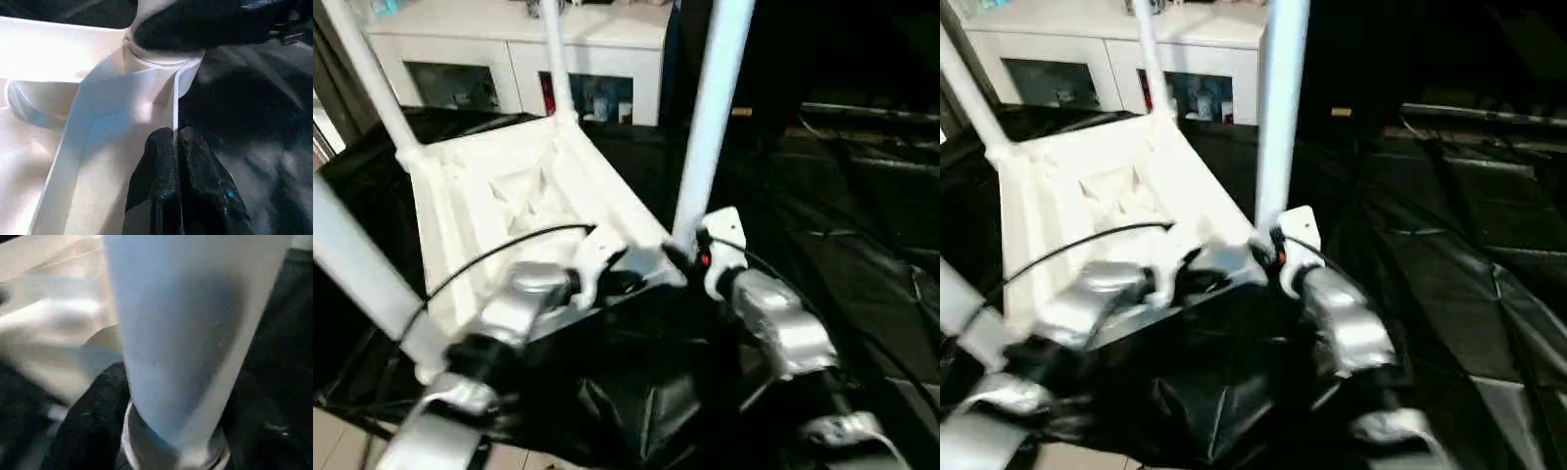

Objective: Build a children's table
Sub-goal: Rotate leg to tighten

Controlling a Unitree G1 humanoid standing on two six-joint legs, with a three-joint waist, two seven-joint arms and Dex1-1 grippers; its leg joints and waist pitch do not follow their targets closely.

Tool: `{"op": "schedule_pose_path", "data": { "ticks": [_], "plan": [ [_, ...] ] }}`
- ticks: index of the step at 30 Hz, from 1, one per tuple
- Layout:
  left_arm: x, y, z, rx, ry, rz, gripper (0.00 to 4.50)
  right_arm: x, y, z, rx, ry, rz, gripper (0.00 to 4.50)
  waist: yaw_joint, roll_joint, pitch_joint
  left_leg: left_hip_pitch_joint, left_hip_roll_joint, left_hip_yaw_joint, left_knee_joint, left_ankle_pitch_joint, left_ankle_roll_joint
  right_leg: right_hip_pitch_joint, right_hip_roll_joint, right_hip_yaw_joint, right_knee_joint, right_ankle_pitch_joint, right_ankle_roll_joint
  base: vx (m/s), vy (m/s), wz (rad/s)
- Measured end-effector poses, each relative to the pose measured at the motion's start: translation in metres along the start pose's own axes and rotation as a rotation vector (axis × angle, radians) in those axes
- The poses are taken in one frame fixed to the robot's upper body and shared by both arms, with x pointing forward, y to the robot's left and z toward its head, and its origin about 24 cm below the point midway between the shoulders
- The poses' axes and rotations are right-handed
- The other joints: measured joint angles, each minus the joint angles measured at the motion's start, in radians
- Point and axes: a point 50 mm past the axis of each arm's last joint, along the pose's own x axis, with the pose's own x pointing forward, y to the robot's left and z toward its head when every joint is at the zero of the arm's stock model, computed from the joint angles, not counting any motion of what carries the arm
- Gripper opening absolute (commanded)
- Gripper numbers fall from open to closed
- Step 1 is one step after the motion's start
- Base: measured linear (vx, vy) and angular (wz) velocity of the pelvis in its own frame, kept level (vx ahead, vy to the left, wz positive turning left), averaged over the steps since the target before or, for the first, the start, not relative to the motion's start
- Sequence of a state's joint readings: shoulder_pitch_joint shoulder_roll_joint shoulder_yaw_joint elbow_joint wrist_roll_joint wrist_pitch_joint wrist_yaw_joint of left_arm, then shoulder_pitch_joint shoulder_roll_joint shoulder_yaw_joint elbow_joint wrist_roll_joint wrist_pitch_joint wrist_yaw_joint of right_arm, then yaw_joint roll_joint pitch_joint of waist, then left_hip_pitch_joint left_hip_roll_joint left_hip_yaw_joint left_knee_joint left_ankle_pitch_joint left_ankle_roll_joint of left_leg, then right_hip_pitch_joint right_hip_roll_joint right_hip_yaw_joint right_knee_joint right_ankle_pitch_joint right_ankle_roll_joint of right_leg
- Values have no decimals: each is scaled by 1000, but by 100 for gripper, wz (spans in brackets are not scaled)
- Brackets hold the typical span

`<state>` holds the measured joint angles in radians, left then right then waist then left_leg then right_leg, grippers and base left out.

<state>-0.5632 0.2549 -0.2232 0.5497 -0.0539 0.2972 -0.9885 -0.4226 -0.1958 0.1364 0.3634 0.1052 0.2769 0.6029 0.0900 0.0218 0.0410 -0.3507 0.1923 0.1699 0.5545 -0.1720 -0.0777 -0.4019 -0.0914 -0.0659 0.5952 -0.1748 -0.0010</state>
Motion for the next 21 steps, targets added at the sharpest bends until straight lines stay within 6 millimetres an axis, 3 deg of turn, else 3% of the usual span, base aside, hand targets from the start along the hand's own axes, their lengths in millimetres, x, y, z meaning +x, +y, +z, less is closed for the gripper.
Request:
{"op": "schedule_pose_path", "data": {
  "ticks": [8,13,21],
  "plan": [
    [-15,0,-5,11,40,-135,0,-29,-2,0,-107,80,267,307,20,-3,2,-1,0,0,1,0,0,0,0,0,0,0,0,0,0,0],
    [-34,-5,-11,17,102,-283,0,-40,8,-1,-124,110,452,307,25,-3,2,-1,0,0,2,0,0,-1,0,0,-1,0,-1,0,0,0],
    [-35,-11,-14,9,122,-371,0,-47,18,-3,-116,135,545,307,51,-3,3,-3,1,1,7,0,0,-1,-1,2,0,0,-1,0,0,0]
  ]
}}
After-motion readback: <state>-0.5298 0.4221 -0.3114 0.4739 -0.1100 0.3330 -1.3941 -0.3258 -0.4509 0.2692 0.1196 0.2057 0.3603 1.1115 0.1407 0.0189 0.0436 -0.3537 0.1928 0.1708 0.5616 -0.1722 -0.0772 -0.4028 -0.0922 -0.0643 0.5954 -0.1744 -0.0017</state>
